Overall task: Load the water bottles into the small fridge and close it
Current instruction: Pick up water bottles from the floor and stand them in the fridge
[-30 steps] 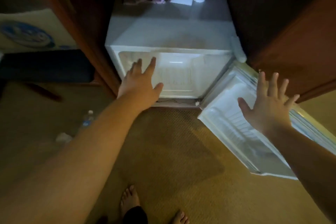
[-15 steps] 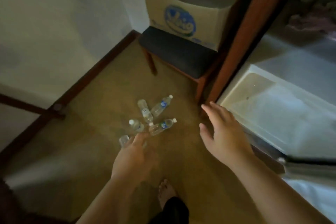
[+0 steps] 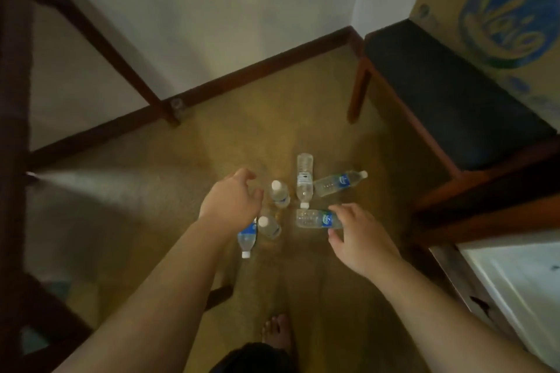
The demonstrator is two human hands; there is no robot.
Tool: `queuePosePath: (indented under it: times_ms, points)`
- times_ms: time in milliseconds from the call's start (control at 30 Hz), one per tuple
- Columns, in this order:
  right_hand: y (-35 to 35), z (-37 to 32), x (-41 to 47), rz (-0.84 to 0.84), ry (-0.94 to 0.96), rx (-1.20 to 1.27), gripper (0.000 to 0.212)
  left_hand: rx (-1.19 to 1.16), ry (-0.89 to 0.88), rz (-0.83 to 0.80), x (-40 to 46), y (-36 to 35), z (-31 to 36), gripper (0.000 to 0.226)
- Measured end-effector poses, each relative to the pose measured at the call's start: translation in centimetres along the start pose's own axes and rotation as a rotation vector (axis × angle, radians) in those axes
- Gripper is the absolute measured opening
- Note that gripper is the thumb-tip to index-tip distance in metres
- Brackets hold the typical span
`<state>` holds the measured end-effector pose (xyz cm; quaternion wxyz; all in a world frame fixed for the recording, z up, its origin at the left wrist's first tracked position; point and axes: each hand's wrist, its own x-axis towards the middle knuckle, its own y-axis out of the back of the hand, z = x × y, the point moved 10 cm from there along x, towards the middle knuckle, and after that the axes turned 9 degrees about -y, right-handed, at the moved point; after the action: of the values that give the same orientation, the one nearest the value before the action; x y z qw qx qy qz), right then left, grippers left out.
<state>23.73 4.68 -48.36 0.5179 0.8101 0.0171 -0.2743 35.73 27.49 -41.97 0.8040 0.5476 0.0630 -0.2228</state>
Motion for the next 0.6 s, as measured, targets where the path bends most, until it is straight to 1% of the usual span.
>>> queuePosePath:
  times_ms: [67, 167, 233, 300, 367, 400, 467, 533, 600]
  points:
    - [-3.5, 1.1, 3.0, -0.041, 0.014, -0.036, 0.059, -0.019, 0.016, -0.029, 1.5, -3.5, -2.3, 0.041]
    - [-8.2, 3.9, 7.5, -0.108, -0.025, -0.042, 0.063, 0.015, 0.027, -0.147, 3.4, -9.9, -4.8, 0.041]
    - [-10.8, 6.0, 10.3, -0.144, -0.06, -0.058, 0.065, 0.103, 0.001, -0.244, 4.9, -14.0, -5.6, 0.046]
    - [-13.2, 7.8, 13.0, -0.179, -0.082, -0.088, 0.068, 0.174, -0.027, -0.294, 6.4, -17.3, -6.5, 0.055]
    - [-15.5, 9.5, 15.6, -0.206, -0.097, -0.116, 0.074, 0.207, -0.047, -0.286, 7.9, -19.7, -7.4, 0.059]
    - [-16.6, 10.4, 16.8, -0.221, -0.109, -0.121, 0.076, 0.227, -0.064, -0.28, 8.7, -20.7, -7.7, 0.058]
    - [-19.0, 12.2, 19.0, -0.261, -0.121, -0.102, 0.076, 0.288, -0.106, -0.276, 10.0, -22.4, -8.1, 0.047]
    - [-21.4, 13.6, 20.6, -0.279, -0.118, -0.05, 0.073, 0.333, -0.11, -0.251, 11.0, -22.9, -8.7, 0.036]
    - [-22.7, 14.2, 21.7, -0.251, -0.105, -0.026, 0.071, 0.35, -0.096, -0.197, 11.6, -22.4, -9.5, 0.038]
